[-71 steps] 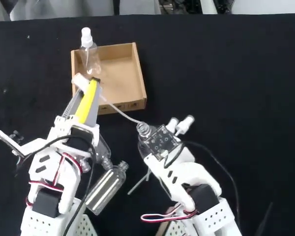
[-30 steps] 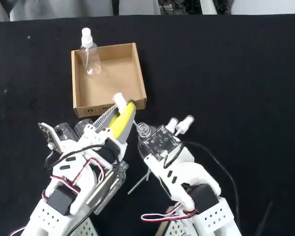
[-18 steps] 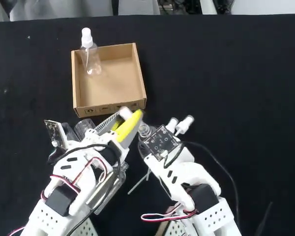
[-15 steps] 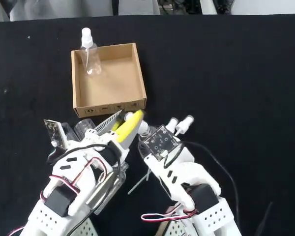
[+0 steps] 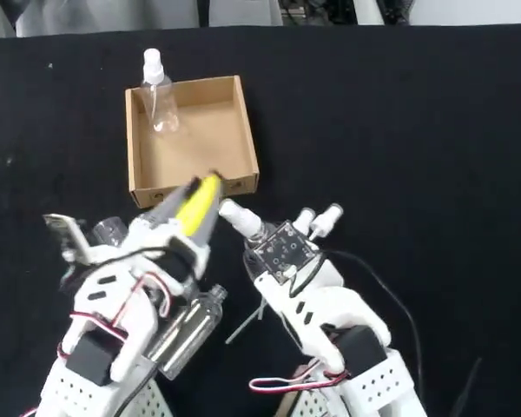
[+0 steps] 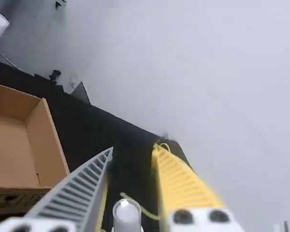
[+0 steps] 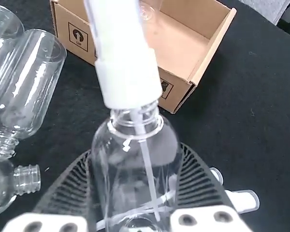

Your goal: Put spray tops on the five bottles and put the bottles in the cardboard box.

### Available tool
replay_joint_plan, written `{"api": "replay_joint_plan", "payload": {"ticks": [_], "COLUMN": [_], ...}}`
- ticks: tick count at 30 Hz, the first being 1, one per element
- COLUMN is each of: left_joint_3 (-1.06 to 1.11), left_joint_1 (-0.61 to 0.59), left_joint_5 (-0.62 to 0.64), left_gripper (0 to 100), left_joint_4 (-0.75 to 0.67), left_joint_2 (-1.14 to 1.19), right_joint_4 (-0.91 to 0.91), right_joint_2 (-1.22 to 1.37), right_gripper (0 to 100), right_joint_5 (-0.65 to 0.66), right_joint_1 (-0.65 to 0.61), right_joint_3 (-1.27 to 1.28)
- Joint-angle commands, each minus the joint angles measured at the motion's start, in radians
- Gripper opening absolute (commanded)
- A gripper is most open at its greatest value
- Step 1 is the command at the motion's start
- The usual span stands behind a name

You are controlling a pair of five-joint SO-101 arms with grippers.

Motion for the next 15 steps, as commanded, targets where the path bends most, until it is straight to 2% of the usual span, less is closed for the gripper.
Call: {"api": "replay_joint_plan", "payload": {"ticks": [1, 8, 15], "left_joint_3": [-0.071, -0.058, -0.031], "left_joint_1": [-0.076, -0.093, -0.093], "left_joint_5": [0.023, 0.023, 0.009], "left_gripper": [11, 11, 11], "left_joint_4": [-0.003, 0.002, -0.003], "left_joint_2": [-0.011, -0.011, -0.011], "right_joint_4": [-0.005, -0.006, -0.006], "right_joint_2": [-0.027, -0.028, -0.028], "right_gripper": [4.6, 4.6, 4.6], "right_joint_5": [0.0, 0.0, -0.058], "right_joint_1": [-0.008, 0.044, 0.068], "right_joint_3": [-0.013, -0.044, -0.113]}}
